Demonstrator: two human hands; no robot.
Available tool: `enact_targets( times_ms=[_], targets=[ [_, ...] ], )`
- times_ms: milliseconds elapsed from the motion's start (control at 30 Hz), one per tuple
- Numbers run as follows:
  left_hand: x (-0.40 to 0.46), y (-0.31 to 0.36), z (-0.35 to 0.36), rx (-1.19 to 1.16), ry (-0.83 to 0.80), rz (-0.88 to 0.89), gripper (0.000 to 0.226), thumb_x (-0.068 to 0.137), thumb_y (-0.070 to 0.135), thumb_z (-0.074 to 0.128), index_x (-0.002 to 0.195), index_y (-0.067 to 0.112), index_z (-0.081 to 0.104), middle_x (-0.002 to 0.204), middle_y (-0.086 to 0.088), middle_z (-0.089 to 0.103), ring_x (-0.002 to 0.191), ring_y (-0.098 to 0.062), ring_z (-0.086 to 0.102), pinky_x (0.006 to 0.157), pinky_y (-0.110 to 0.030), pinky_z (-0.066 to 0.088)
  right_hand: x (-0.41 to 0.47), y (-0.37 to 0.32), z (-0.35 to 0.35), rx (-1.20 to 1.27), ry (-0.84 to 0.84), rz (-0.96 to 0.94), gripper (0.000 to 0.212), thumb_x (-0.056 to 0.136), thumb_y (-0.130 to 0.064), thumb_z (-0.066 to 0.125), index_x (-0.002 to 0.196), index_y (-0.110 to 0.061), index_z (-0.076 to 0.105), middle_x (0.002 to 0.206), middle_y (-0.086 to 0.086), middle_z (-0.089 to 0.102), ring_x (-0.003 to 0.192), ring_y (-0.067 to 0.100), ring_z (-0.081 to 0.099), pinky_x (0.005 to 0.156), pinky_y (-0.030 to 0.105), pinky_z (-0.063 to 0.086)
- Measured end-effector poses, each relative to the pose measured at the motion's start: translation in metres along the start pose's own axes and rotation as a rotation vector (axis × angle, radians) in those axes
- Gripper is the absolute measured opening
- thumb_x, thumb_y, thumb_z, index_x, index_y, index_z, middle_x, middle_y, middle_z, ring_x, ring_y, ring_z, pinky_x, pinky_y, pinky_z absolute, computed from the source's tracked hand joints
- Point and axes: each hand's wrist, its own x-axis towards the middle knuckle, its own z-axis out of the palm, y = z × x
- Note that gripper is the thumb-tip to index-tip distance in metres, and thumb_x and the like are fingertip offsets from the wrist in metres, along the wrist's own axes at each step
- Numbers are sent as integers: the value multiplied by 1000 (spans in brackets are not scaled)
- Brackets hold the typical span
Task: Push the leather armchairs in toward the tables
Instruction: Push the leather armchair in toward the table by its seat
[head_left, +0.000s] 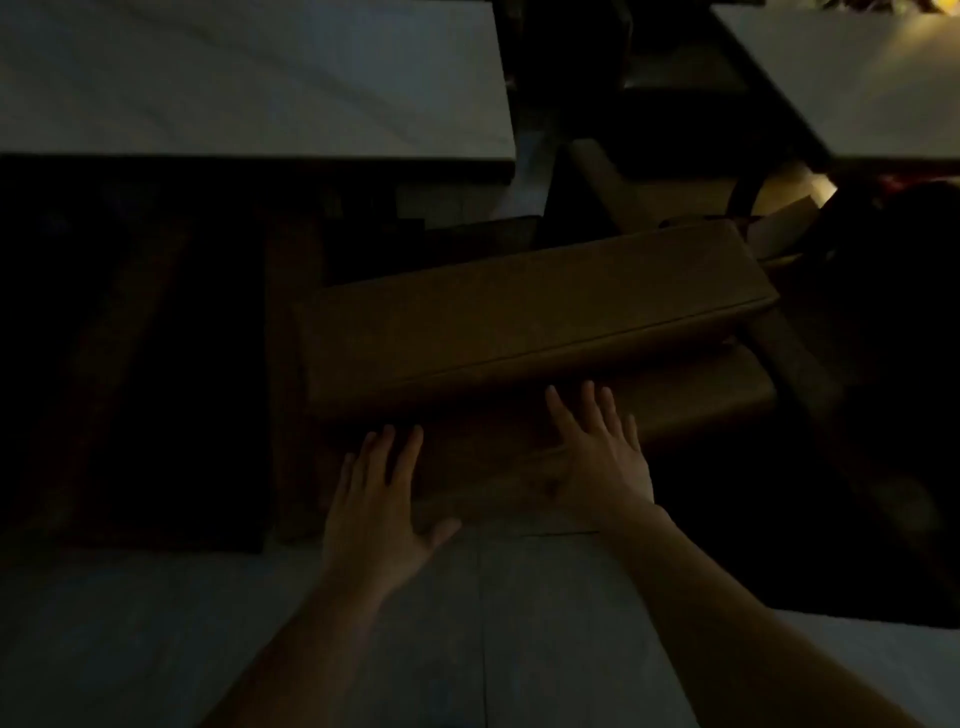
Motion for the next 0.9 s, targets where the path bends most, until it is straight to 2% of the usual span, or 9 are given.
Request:
enact_targets(
  times_ms=[233,367,533,900],
  targets=[
    [22,1,22,35,161,-3,90,84,62,61,155,22,23,158,-6,28,145,-30,20,120,-49,18,32,13,25,-27,50,-24,112,82,-66,62,152,-39,-21,163,13,-21,149,34,-23,123,56,3],
    [28,-4,25,33,183,1,86,84,59,62,154,23,27,156,-2,33,145,-28,22,118,-49,23,29,16,32,-10,139,-48,105,83,-68,58,155,-37,-13,165,13,-15,150,34,-18,123,56,4],
    [29,-7,25,46,221,4,84,80,57,67,150,24,35,148,-1,42,138,-29,31,113,-49,33,26,10,30,-3,153,-29,101,84,-66,60,157,-34,-3,166,14,-6,152,34,-11,123,55,6],
    [29,-17,23,105,233,70,76,80,59,65,144,25,43,139,-1,50,130,-29,40,102,-47,40,16,-5,34,-56,121,36,97,91,-61,53,156,-30,-11,165,16,-12,151,35,-14,124,54,8]
  ],
)
